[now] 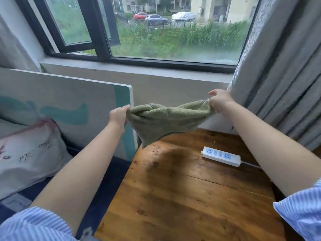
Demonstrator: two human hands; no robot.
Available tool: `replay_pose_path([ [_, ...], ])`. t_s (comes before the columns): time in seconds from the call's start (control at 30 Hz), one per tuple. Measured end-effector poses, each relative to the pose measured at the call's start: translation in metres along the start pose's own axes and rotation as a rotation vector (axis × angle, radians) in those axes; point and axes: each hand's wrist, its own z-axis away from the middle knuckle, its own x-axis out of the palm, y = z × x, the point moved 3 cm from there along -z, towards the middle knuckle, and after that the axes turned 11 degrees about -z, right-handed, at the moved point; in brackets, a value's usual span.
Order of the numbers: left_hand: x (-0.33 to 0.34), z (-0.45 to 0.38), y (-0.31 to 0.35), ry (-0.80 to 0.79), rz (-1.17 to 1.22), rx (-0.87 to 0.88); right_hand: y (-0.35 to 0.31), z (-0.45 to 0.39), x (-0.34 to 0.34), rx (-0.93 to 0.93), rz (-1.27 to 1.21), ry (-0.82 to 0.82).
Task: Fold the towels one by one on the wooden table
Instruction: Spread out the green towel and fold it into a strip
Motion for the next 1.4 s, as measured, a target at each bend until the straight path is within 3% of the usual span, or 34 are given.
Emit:
replay_pose_path([
  [0.1,-0.005,0.001,-0.045,-0.08,-0.552,-0.085,0.035,0.019,0.023,0.03,0.239,-0.117],
  [0.23,-0.001,0.019,-0.113,-0.285,-1.282,-0.041,0.116,0.051,0.054,0.193,0.424,-0.209],
  [0.37,0.003,0.046,-0.19,-0.553,-1.648,-0.08,0.207,0.104,0.078,0.386,0.516,-0.338],
  [0.53,-0.001,0.074,-0.264,-0.72,-1.668,-0.209,0.277,0.165,0.092,0.454,0.55,-0.445],
  [0.7,-0.011,0.108,-0.317,-0.779,-1.697,-0.189,0.31,0.203,0.09,0.406,0.515,-0.387],
  [1.0,-0.035,0.126,-0.353,-0.953,-1.55,-0.333,0.344,0.239,0.082,0.555,0.512,-0.444],
  [1.2,-0.029,0.079,-0.329,-0.874,-1.624,-0.25,0.324,0.19,0.091,0.44,0.705,-0.449],
  [1.4,0.024,0.026,-0.291,-0.718,-1.593,-0.112,0.295,0.109,0.121,0.309,0.685,-0.474],
])
